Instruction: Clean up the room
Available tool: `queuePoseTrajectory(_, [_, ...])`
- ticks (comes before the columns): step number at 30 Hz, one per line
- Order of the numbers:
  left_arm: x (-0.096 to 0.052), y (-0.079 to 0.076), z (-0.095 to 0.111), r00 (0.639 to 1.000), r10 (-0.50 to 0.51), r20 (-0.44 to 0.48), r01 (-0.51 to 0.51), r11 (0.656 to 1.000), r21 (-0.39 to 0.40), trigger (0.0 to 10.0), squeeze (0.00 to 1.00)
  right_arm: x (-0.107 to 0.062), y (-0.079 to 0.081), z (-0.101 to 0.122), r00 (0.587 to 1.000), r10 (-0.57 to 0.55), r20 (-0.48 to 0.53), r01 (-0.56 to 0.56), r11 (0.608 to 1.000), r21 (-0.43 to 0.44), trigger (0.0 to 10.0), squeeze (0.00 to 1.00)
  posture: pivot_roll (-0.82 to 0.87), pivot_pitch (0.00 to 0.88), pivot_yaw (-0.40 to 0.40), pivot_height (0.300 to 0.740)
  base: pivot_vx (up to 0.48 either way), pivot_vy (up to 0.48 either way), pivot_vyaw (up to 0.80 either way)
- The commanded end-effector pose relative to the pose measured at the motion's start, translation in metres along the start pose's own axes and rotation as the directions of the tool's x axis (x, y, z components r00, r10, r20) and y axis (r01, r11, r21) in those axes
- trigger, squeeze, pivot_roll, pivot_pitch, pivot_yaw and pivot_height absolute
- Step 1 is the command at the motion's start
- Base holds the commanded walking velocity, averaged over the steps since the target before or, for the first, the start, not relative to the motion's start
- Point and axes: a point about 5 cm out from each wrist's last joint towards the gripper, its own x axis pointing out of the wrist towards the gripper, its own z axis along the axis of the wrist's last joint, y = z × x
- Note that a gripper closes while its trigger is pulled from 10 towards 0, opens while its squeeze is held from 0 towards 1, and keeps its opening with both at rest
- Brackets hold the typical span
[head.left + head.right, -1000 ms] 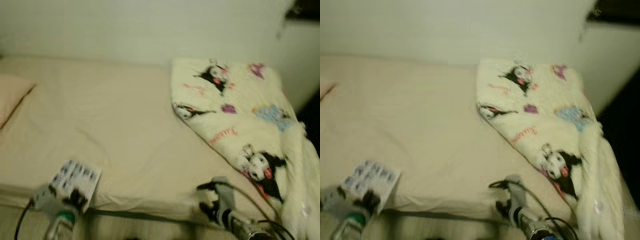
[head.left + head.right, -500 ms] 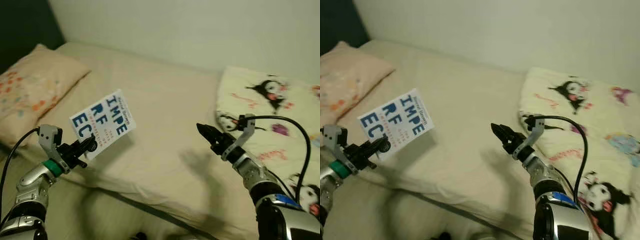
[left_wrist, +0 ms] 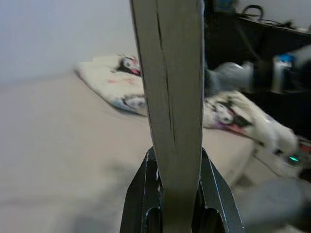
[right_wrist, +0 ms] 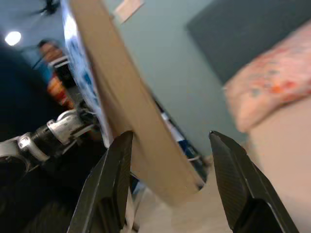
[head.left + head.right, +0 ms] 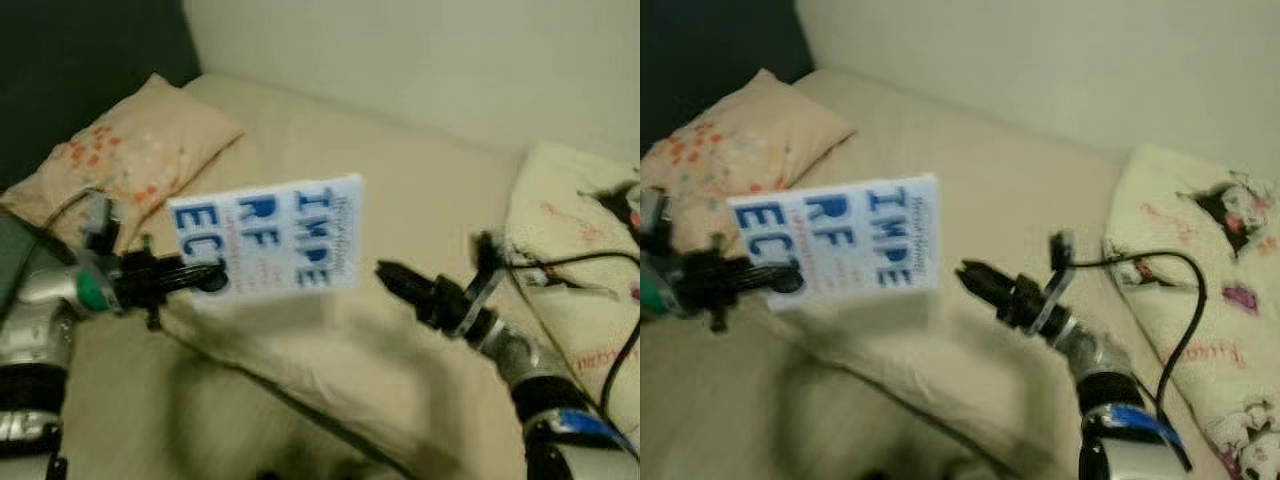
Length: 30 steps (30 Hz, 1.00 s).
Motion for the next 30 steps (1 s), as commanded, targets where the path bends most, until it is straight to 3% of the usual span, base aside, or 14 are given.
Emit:
queuePoseTrajectory(1, [0.006, -0.006, -0.002, 0.999, -0.048, -0.001, 0.048, 0.999, -0.01, 10.0, 0.0, 0.003, 0.006, 0.001, 0.998, 0.063, -0.014, -0.063, 0.998, -0.012, 10.0, 0.0, -0.15, 0.0, 0.054, 0.74, 0.0, 0.0, 0.0])
queuePoseTrajectory(7, [0.012, -0.014, -0.011, 0.994, -0.103, -0.029, 0.101, 0.993, -0.055, 10.0, 0.0, 0.012, 0.019, 0.012, 0.983, 0.178, -0.033, -0.179, 0.983, -0.035, 10.0, 0.0, -0.15, 0.0, 0.053, 0.74, 0.0, 0.0, 0.0])
queuePoseTrajectory(9, [0.013, -0.023, -0.02, 0.988, -0.148, -0.052, 0.143, 0.985, -0.102, 10.0, 0.0, 0.019, 0.036, 0.026, 0.949, 0.304, -0.08, -0.309, 0.949, -0.064, 10.0, 0.0, -0.15, 0.0, 0.05, 0.74, 0.0, 0.0, 0.0])
queuePoseTrajectory(12, [0.014, -0.023, -0.02, 0.988, -0.144, -0.048, 0.139, 0.985, -0.107, 10.0, 0.0, 0.015, 0.039, 0.034, 0.94, 0.333, -0.071, -0.337, 0.939, -0.066, 10.0, 0.0, -0.15, 0.0, 0.045, 0.74, 0.0, 0.0, 0.0])
queuePoseTrajectory(16, [0.014, -0.023, -0.02, 0.989, -0.14, -0.047, 0.134, 0.985, -0.106, 10.0, 0.0, 0.011, 0.038, 0.038, 0.943, 0.328, -0.05, -0.331, 0.942, -0.063, 10.0, 0.0, -0.15, 0.0, 0.045, 0.74, 0.0, 0.0, 0.0])
queuePoseTrajectory(18, [0.011, -0.021, -0.017, 0.993, -0.115, -0.035, 0.111, 0.989, -0.094, 10.0, 0.0, -0.006, 0.028, 0.052, 0.966, 0.255, 0.051, -0.252, 0.966, -0.067, 10.0, 0.0, -0.14, 0.0, 0.039, 0.74, 0.0, 0.0, 0.0])
queuePoseTrajectory(21, [0.011, -0.021, -0.017, 0.993, -0.115, -0.035, 0.111, 0.989, -0.094, 10.0, 0.0, -0.006, 0.028, 0.052, 0.966, 0.255, 0.051, -0.252, 0.966, -0.067, 10.0, 0.0, -0.14, 0.0, 0.039, 0.74, 0.0, 0.0, 0.0])
queuePoseTrajectory(22, [0.009, -0.02, -0.015, 0.994, -0.102, -0.027, 0.099, 0.991, -0.087, 10.0, 0.0, -0.017, 0.024, 0.059, 0.972, 0.212, 0.104, -0.205, 0.976, -0.07, 10.0, 0.0, -0.14, 0.0, 0.039, 0.74, 0.0, 0.0, 0.0])
queuePoseTrajectory(24, [0.009, -0.02, -0.015, 0.994, -0.102, -0.027, 0.099, 0.991, -0.087, 10.0, 0.0, -0.017, 0.024, 0.059, 0.972, 0.212, 0.104, -0.205, 0.976, -0.07, 10.0, 0.0, -0.14, 0.0, 0.039, 0.74, 0.0, 0.0, 0.0])
queuePoseTrajectory(25, [0.006, -0.02, -0.012, 0.996, -0.091, -0.02, 0.089, 0.993, -0.083, 10.0, 0.0, -0.029, 0.025, 0.064, 0.976, 0.177, 0.13, -0.168, 0.983, -0.076, 10.0, 0.0, -0.14, 0.0, 0.038, 0.74, 0.0, 0.0, 0.0])
queuePoseTrajectory(30, [0.004, -0.022, -0.009, 0.996, -0.087, -0.016, 0.085, 0.993, -0.081, 10.0, 0.0, -0.041, 0.033, 0.07, 0.98, 0.171, 0.106, -0.163, 0.983, -0.081, 10.0, 0.0, -0.14, 0.0, 0.042, 0.74, 0.0, 0.0, 0.0])
